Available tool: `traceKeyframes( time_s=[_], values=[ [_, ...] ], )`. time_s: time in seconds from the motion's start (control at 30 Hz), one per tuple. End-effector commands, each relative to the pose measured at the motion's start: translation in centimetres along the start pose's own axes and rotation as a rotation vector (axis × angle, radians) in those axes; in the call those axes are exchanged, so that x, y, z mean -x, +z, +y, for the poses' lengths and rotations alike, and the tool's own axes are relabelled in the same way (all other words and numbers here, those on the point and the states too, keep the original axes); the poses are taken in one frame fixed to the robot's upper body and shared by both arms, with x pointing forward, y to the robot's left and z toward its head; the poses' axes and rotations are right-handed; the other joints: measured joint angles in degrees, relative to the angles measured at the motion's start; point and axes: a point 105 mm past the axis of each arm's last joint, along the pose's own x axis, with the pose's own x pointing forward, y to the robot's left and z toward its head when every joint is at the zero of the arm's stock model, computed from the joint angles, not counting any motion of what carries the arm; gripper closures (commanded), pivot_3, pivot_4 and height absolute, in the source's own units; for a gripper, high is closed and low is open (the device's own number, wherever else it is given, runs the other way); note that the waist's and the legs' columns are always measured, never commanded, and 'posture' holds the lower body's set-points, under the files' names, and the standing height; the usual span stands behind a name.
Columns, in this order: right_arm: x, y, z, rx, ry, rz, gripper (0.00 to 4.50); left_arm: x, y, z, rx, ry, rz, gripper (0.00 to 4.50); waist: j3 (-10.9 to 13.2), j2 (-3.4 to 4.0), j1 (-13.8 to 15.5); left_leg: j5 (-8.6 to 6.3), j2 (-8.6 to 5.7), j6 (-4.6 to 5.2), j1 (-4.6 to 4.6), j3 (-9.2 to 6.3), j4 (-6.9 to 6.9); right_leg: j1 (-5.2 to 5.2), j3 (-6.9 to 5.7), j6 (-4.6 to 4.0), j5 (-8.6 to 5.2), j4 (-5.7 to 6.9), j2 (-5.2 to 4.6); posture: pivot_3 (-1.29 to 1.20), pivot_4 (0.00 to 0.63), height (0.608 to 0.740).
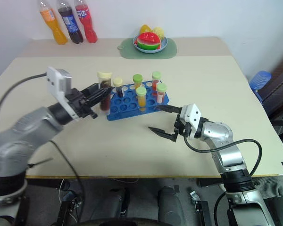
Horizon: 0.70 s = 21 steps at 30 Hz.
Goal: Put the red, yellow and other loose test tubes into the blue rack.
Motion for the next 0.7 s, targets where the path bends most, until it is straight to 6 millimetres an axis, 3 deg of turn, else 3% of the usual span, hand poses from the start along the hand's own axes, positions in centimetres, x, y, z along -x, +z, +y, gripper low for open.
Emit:
traceKeyframes(
  time_s=[0.03,0.23,0.37,0.57,0.7],
  values=[
    [0.4,1.3,-0.8,0.044,-0.029,-0.031,0.22,-1.1,-1.6,0.0,-0.235,0.038,-0.094,3.72,0.01,-0.01,-0.03,-0.01,0.0,0.03,-0.02,-0.01,0.01,0.0,-0.01,0.01,0.0,-0.01,0.0,0.0,0.15,0.74],
    [1.6,1.5,-1.2,0.055,-0.051,-0.003,0.22,-2.9,-5.1,-0.2,-0.311,0.101,-0.145,3.72,0.03,-0.05,-0.01,-0.15,-0.03,0.26,-0.05,-0.06,0.09,-0.01,-0.03,0.05,0.03,-0.01,-0.05,0.0,0.15,0.74],
    [2.1,1.5,-1.2,0.057,-0.058,0.013,0.22,-3.8,-8.0,-0.5,-0.253,0.132,-0.114,3.72,0.01,-0.03,-0.01,-0.15,-0.04,0.28,-0.04,-0.06,0.1,0.0,-0.04,0.06,0.03,0.02,-0.05,0.0,0.15,0.74],
    [2.5,1.7,-1.3,0.062,-0.064,0.027,0.22,-4.1,-9.5,-1.7,-0.196,0.097,-0.129,3.72,-0.02,0.0,-0.09,-0.16,-0.03,0.31,0.01,-0.06,0.12,0.01,-0.04,0.08,0.03,0.09,-0.03,0.0,0.15,0.74],
    [2.5,1.8,-1.3,0.061,-0.066,0.028,0.22,-4.1,-10.3,-1.3,-0.139,0.12,-0.121,3.72,-0.02,0.0,0.09,-0.17,-0.05,0.32,0.01,-0.08,0.17,0.07,-0.05,0.09,0.03,0.08,-0.04,0.0,0.15,0.74]
  ],
)
